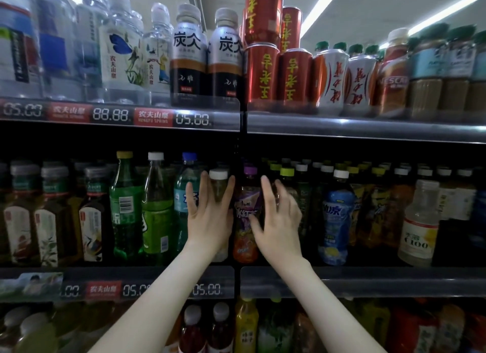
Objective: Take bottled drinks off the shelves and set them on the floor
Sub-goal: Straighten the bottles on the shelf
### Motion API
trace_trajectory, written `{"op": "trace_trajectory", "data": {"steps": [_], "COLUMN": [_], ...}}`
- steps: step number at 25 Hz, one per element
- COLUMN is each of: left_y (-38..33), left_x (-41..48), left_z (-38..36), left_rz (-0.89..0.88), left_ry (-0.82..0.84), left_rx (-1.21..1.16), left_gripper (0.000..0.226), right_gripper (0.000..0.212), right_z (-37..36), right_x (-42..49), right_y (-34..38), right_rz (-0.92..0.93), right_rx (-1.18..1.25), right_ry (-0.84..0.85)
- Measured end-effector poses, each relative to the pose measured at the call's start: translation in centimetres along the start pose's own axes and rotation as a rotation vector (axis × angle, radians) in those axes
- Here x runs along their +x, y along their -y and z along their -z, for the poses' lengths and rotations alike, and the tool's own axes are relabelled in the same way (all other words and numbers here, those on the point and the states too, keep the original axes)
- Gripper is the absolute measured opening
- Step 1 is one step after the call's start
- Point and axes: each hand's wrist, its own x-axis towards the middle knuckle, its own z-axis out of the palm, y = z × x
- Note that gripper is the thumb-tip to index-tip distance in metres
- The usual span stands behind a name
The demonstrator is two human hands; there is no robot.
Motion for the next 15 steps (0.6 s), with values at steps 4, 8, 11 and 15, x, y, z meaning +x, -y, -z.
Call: {"op": "trace_trajectory", "data": {"steps": [4,8,11,15], "left_y": [0.8,1.9,2.7,3.6], "left_x": [1.4,2.6,2.4,1.0], "left_z": [1.0,2.0,2.6,3.6], "left_rz": [0.002,-0.027,-0.068,-0.144], "left_ry": [0.038,-0.012,-0.098,-0.141], "left_rx": [0.032,-0.042,-0.148,-0.369], "left_gripper": [0.090,0.064,0.056,0.037], "right_gripper": [0.087,0.076,0.075,0.072], "right_z": [-1.1,-2.2,-2.7,-2.1], "right_x": [1.4,1.0,0.8,0.6], "right_y": [1.3,1.1,1.3,2.6], "right_rz": [0.001,0.017,-0.001,0.060], "right_rx": [0.131,0.099,0.084,0.215], "right_ry": [0.198,0.273,0.235,0.184]}}
